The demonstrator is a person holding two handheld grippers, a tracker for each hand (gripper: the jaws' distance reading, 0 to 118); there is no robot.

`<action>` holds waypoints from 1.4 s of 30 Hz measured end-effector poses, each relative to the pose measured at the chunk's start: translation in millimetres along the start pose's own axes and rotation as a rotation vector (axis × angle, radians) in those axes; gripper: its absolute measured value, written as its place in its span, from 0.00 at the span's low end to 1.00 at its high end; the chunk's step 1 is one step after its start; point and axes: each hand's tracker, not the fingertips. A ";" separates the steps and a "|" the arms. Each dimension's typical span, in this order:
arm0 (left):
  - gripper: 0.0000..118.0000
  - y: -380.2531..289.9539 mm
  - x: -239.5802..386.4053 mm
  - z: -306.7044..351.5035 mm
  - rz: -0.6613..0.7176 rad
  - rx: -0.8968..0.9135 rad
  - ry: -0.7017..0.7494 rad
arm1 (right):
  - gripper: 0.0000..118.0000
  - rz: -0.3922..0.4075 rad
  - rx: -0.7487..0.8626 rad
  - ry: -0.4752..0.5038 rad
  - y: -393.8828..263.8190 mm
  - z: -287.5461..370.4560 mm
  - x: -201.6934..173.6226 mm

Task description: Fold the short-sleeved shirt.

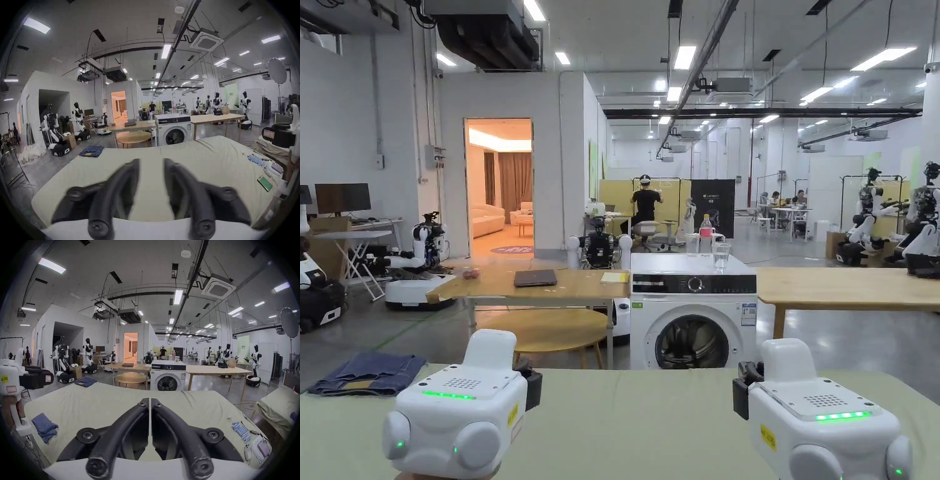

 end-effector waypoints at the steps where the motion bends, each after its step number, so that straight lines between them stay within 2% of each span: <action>1: 0.61 -0.6 0.2 0.0 0.004 -0.004 -0.011 | 0.08 -0.003 0.000 -0.002 -0.3 -1.2 0.1; 2: 0.79 0.0 0.5 -1.6 0.008 -0.006 -0.022 | 0.13 -0.007 0.001 -0.001 0.0 -1.0 1.4; 3: 0.90 -0.6 1.3 -1.6 0.007 -0.008 -0.022 | 0.22 -0.014 0.000 0.005 0.3 -0.7 2.8; 4: 0.95 -1.5 2.3 -1.2 0.001 -0.006 -0.021 | 0.39 -0.014 0.000 0.009 0.8 -0.2 3.5; 7: 0.95 0.6 6.8 3.5 -0.014 0.020 -0.026 | 0.88 -0.007 0.012 -0.001 1.6 0.1 3.0; 8: 0.95 1.3 7.6 3.9 -0.016 0.019 -0.025 | 0.93 -0.008 0.014 -0.001 1.9 -0.1 3.8; 11: 0.95 4.0 9.5 5.7 -0.020 0.025 -0.030 | 0.94 -0.013 0.026 0.010 2.6 2.8 4.4; 17: 0.95 4.4 10.1 8.2 -0.006 0.026 -0.040 | 0.94 0.030 0.015 -0.013 2.7 1.5 -0.5; 23: 0.95 4.2 9.0 8.5 0.013 0.025 -0.035 | 0.94 -0.003 -0.008 0.002 5.8 0.8 0.9; 26: 0.95 3.6 9.5 8.5 0.009 0.019 -0.033 | 0.94 -0.009 -0.032 -0.019 7.5 0.0 -2.0; 27: 0.95 3.5 9.2 8.3 0.011 0.019 -0.030 | 0.94 -0.031 -0.027 -0.055 6.8 1.5 -4.0; 35: 0.95 0.6 7.7 6.9 0.017 0.010 -0.028 | 0.94 -0.023 -0.061 -0.095 10.2 6.2 -15.0; 40: 0.95 -0.9 3.8 5.5 0.025 0.008 -0.018 | 0.94 0.014 -0.041 -0.171 9.0 8.4 -23.3; 42: 0.95 -1.1 2.8 5.8 0.029 0.008 -0.015 | 0.94 0.013 -0.045 -0.165 8.7 9.4 -22.7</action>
